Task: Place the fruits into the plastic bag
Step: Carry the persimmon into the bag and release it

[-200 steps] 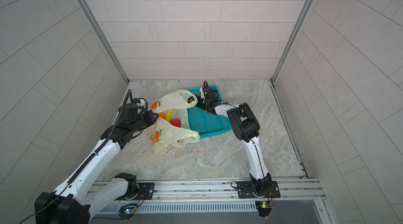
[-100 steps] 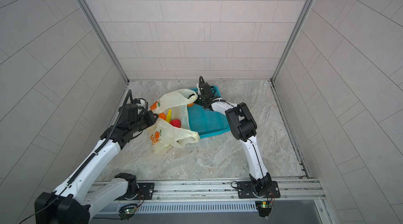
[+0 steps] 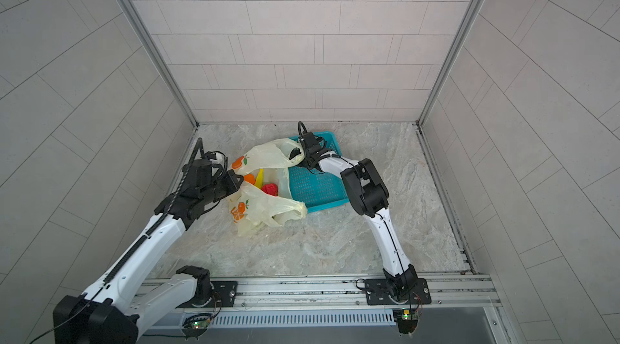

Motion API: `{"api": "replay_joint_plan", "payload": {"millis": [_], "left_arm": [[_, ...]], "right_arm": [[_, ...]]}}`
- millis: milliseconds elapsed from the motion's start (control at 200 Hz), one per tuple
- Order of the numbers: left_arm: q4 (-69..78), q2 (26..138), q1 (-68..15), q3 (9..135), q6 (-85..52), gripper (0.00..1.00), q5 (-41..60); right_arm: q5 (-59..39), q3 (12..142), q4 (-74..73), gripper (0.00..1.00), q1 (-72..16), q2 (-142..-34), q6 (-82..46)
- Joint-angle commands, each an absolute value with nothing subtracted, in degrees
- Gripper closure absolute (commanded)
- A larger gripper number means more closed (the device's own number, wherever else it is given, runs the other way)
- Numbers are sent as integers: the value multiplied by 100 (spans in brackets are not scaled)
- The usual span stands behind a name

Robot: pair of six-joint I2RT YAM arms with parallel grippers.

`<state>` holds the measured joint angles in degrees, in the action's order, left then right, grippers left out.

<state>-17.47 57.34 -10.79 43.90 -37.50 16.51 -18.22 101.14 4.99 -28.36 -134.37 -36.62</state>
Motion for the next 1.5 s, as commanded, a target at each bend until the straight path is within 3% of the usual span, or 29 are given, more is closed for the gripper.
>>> {"api": "replay_joint_plan", "payload": {"millis": [0,255,631,876,1161,1496], "left_arm": [[-1846,5705,-1107,4526,-3686,100,1599],[-1813,5713,-1107,4544,-3652,100,1613],[-1622,5695,-1107,4468,-3691,100,1702],[-1556,5662,-1107,4447,-3681,100,1801],[-1703,5526,-1107,4521,-3656,100,1779],[-2537,5188,-1101,4756,-3280,100,1286]], "right_arm": [[-1663,10114,568,54,-2804,-13399,-3562],[-1552,8988,-68,61,-2590,-12367,-3700],[-1412,6760,-658,65,-2215,-9740,-3992],[-1484,6221,-313,65,-2626,-8205,-3117],[-2837,6968,984,64,-4191,-8762,-1505],[-3099,8071,1507,62,-4504,-10260,-1602]]}}
